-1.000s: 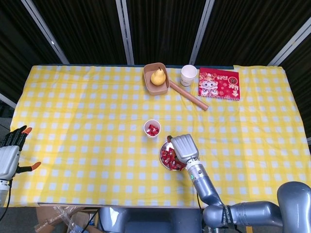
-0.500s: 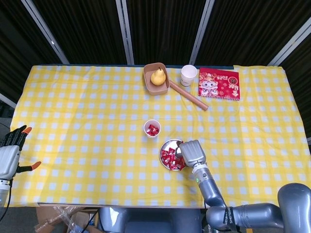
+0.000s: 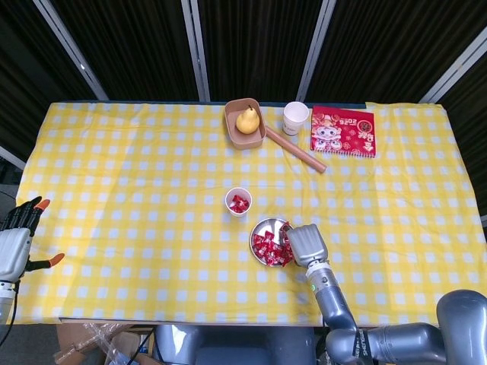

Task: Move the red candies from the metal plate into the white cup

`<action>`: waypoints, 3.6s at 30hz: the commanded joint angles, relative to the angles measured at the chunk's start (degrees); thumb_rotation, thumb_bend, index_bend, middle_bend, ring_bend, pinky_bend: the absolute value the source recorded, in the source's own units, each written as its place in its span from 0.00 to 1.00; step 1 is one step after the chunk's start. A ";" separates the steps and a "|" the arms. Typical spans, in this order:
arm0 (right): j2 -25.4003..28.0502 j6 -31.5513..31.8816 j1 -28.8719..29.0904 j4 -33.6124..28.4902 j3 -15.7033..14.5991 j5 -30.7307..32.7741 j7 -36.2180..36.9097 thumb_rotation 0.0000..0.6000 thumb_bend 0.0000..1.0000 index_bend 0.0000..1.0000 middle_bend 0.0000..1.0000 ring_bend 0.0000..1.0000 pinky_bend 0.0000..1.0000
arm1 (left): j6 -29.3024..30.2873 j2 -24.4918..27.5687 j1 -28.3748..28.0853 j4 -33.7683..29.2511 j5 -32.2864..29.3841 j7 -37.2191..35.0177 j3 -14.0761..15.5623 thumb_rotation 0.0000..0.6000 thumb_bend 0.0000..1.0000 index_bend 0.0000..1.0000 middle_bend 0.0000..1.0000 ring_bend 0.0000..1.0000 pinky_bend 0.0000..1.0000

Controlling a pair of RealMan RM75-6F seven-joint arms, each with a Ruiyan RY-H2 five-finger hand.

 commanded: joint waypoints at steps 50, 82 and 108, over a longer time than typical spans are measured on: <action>-1.13 -5.46 6.18 2.65 14.45 -5.21 7.95 1.00 0.54 0.55 0.94 0.97 1.00 | -0.90 0.18 -0.37 -0.31 -0.92 0.14 -0.28 1.00 0.00 0.05 0.00 0.00 0.00; -4.61 -5.28 7.81 9.12 12.98 -8.28 12.10 1.00 0.47 0.34 0.94 0.97 1.00 | -1.38 0.38 -0.44 -0.29 -1.27 -0.58 -0.22 1.00 0.00 0.05 0.00 0.00 0.00; 0.04 2.23 -0.96 -6.01 -0.37 -5.24 2.86 1.00 0.42 0.34 0.94 0.97 1.00 | -0.51 0.33 -0.14 -0.46 -0.60 -0.26 -0.09 1.00 0.00 0.05 0.00 0.00 0.00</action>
